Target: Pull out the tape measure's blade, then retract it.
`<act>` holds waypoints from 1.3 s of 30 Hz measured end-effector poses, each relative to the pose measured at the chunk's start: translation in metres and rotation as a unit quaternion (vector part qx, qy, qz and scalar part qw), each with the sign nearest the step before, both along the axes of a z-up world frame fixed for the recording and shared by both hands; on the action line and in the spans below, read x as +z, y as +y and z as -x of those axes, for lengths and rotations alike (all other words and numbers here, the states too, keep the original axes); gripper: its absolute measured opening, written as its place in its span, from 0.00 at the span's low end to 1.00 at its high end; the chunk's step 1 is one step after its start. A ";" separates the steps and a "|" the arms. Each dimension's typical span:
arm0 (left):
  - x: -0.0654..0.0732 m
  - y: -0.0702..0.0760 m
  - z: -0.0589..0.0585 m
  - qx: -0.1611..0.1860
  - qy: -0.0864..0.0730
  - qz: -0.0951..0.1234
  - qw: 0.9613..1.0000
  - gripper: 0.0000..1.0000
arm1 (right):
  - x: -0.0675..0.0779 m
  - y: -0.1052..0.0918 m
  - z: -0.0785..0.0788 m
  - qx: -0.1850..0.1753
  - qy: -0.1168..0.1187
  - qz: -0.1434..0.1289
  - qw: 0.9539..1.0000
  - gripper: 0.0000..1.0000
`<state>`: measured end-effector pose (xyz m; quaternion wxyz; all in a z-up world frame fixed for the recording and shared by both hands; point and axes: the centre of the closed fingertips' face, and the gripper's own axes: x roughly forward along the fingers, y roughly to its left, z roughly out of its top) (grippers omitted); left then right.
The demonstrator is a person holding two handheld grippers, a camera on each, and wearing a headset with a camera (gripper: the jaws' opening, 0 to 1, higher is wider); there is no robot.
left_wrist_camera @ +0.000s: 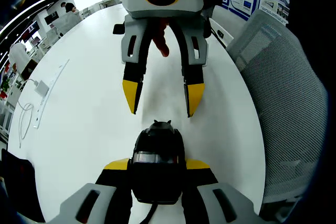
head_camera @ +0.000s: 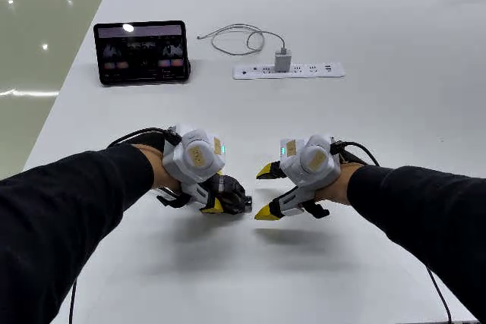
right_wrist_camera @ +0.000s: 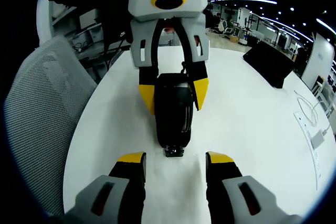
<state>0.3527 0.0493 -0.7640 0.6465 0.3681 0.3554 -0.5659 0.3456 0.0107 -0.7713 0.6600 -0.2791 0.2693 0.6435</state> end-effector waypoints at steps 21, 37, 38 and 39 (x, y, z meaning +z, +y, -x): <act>-0.002 0.001 0.001 0.002 0.017 -0.026 1.000 0.32 | -0.019 0.012 -0.001 0.004 0.016 0.033 0.999 0.15; -0.002 0.001 0.000 0.008 0.016 -0.017 1.000 0.32 | -0.019 0.010 0.000 0.022 0.009 0.050 0.998 0.08; -0.002 0.002 0.000 0.008 0.015 -0.019 1.000 0.32 | -0.019 0.010 0.000 0.024 0.008 0.051 0.998 0.08; -0.002 0.001 0.000 0.008 0.015 -0.020 1.000 0.32 | -0.019 0.010 0.000 0.023 0.009 0.051 0.998 0.08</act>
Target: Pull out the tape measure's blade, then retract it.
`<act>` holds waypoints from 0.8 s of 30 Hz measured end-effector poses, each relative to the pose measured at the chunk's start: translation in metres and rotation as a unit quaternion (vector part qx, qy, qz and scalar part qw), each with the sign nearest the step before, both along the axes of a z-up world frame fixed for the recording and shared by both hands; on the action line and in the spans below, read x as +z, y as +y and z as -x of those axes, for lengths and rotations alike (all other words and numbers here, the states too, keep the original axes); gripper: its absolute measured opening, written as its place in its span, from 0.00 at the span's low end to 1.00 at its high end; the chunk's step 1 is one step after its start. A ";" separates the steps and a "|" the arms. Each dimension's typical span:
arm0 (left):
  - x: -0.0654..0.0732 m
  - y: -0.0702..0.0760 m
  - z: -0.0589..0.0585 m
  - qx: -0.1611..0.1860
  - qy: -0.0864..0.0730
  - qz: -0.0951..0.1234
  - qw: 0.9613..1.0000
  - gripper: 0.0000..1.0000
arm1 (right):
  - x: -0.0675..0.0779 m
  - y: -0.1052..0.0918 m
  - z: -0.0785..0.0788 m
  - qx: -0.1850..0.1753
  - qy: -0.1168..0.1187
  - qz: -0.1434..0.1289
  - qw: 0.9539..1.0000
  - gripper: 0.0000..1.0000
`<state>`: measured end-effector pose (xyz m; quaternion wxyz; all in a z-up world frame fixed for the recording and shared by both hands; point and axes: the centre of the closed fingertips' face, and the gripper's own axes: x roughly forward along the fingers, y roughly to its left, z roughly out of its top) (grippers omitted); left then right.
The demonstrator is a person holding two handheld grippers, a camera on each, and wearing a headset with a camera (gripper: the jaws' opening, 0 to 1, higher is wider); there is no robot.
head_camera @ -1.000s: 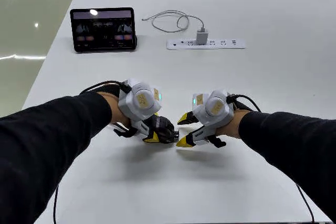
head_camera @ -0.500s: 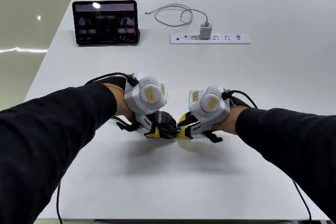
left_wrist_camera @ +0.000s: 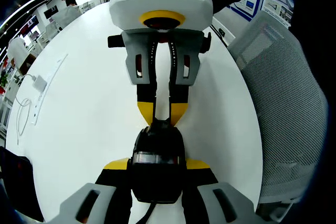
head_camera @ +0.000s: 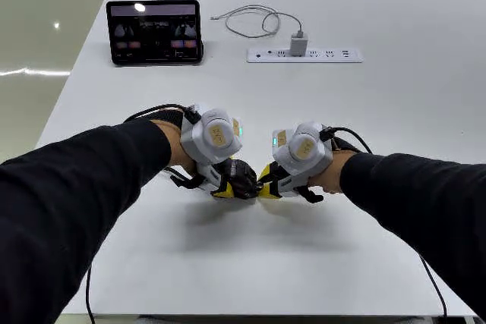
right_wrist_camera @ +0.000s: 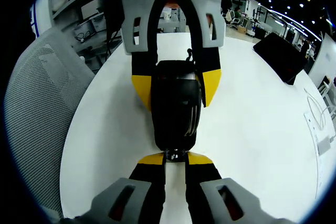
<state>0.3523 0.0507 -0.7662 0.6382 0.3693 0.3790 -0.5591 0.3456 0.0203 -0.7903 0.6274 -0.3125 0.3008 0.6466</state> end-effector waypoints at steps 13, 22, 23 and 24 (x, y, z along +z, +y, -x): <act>0.001 -0.001 0.000 0.001 0.001 0.007 1.000 0.32 | 0.000 -0.009 0.001 -0.002 -0.003 0.002 1.000 0.08; 0.001 -0.001 0.000 0.004 0.003 0.010 1.000 0.32 | -0.001 -0.023 -0.001 -0.012 0.004 0.008 1.000 0.08; 0.001 -0.001 0.000 0.005 0.003 0.011 1.000 0.32 | -0.001 -0.024 -0.001 -0.014 0.006 0.008 1.000 0.08; 0.001 -0.001 0.000 0.005 0.002 0.011 1.000 0.32 | -0.001 -0.025 -0.001 -0.014 0.006 0.008 1.000 0.08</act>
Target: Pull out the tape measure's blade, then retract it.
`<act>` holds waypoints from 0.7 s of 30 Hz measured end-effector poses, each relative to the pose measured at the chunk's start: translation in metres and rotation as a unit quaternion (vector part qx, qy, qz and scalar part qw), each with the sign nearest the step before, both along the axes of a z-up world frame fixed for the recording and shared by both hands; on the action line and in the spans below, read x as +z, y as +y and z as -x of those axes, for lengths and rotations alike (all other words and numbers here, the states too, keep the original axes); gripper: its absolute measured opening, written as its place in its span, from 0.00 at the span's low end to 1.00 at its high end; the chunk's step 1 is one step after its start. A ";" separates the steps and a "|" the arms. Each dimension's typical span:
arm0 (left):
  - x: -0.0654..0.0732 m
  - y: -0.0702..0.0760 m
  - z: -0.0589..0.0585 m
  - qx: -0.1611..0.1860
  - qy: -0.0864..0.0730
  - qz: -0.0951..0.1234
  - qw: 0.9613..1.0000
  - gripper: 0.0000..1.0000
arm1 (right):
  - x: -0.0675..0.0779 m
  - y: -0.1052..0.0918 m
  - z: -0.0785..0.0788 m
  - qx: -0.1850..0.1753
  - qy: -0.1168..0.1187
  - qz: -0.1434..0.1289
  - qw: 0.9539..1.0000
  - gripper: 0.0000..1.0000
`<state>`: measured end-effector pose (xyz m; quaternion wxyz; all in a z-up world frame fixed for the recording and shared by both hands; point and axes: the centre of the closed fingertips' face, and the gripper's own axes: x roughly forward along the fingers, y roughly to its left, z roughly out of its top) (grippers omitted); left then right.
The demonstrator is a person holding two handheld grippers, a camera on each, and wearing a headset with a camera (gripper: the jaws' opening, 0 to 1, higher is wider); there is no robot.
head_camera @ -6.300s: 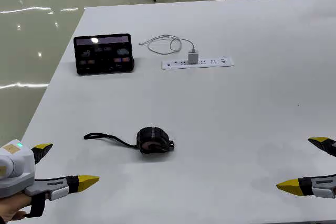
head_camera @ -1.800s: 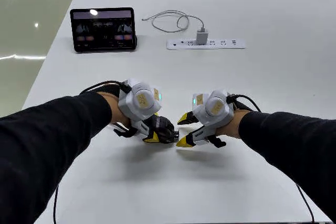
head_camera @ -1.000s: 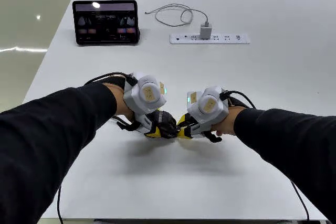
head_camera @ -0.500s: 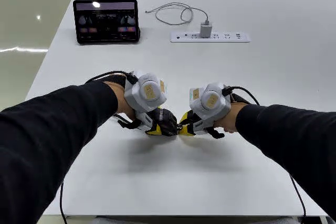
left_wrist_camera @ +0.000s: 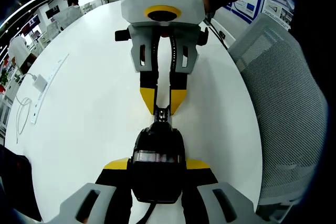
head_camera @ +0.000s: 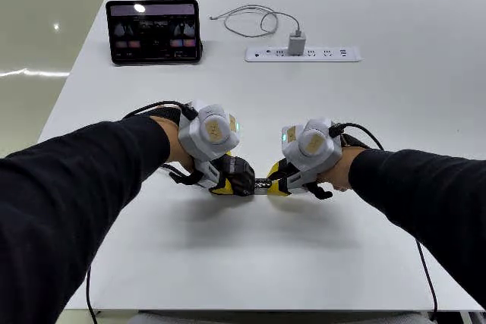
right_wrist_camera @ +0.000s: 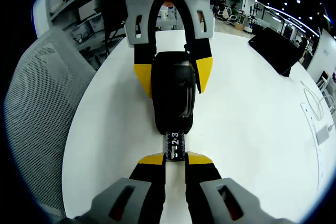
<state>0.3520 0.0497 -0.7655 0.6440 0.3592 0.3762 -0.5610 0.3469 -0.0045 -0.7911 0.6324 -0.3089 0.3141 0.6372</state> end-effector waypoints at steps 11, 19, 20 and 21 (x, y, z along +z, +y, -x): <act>0.001 -0.001 0.001 -0.002 0.000 -0.001 1.000 0.32 | 0.000 -0.013 0.001 -0.015 0.007 0.001 1.000 0.08; 0.001 -0.001 0.001 0.003 0.002 0.002 1.000 0.32 | -0.001 -0.014 0.002 -0.010 0.007 0.004 1.000 0.09; 0.002 -0.001 0.001 0.006 0.003 0.006 1.000 0.32 | -0.001 -0.013 0.002 -0.011 0.008 0.004 1.000 0.10; 0.002 -0.002 0.001 0.010 0.003 0.009 1.000 0.32 | -0.001 -0.012 0.002 -0.005 0.002 0.007 1.000 0.10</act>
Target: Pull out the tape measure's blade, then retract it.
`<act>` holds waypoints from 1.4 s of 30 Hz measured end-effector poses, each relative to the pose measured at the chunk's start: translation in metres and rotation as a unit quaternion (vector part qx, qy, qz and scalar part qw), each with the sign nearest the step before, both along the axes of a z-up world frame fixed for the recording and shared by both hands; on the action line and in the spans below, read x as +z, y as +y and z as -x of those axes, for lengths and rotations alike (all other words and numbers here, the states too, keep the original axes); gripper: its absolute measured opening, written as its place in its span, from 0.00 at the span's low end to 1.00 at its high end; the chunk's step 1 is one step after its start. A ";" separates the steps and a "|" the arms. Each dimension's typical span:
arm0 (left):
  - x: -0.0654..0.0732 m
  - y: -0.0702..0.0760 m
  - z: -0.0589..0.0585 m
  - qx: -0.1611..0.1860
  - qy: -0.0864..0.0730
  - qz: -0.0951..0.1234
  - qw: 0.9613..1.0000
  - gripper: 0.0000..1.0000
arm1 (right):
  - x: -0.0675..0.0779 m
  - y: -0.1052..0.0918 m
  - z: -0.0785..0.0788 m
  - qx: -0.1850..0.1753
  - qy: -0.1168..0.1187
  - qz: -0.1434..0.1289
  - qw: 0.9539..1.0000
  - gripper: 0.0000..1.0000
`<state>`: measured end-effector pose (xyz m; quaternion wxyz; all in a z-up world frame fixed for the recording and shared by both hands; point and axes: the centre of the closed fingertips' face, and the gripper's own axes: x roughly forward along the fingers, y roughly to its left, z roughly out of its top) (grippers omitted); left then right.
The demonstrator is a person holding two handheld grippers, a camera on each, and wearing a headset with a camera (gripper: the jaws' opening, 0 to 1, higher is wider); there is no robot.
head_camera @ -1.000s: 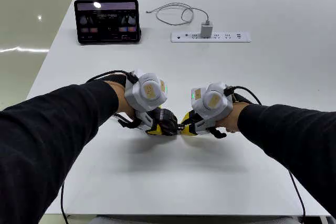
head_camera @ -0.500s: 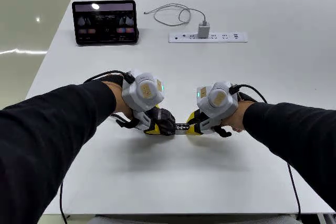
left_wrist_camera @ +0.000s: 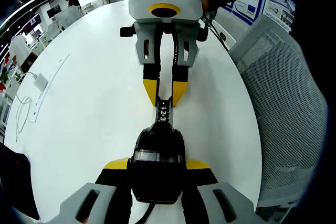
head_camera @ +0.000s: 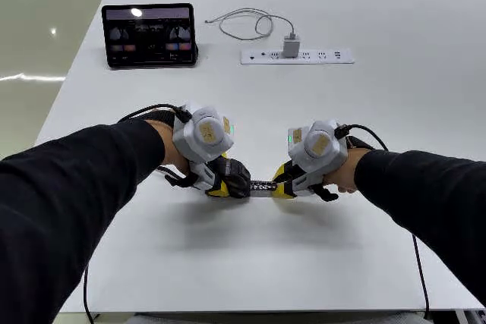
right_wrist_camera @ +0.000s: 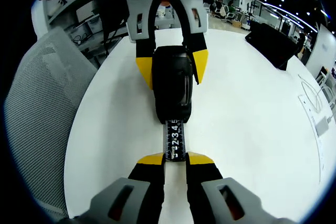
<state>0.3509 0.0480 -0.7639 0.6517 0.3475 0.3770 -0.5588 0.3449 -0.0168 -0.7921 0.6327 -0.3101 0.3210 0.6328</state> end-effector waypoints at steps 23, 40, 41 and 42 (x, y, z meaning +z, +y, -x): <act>-0.001 0.002 -0.001 0.013 0.001 0.002 1.000 0.32 | -0.002 -0.002 -0.004 -0.003 0.011 0.006 1.000 0.10; -0.001 0.001 -0.001 0.015 0.004 0.007 1.000 0.32 | -0.002 -0.023 -0.004 -0.008 0.007 0.016 1.000 0.10; -0.001 0.001 -0.001 0.015 0.004 0.007 1.000 0.32 | -0.002 -0.024 -0.004 -0.009 0.007 0.015 1.000 0.10; -0.001 0.001 -0.001 0.016 0.004 0.007 1.000 0.32 | -0.002 -0.025 -0.005 -0.012 0.008 0.015 1.000 0.10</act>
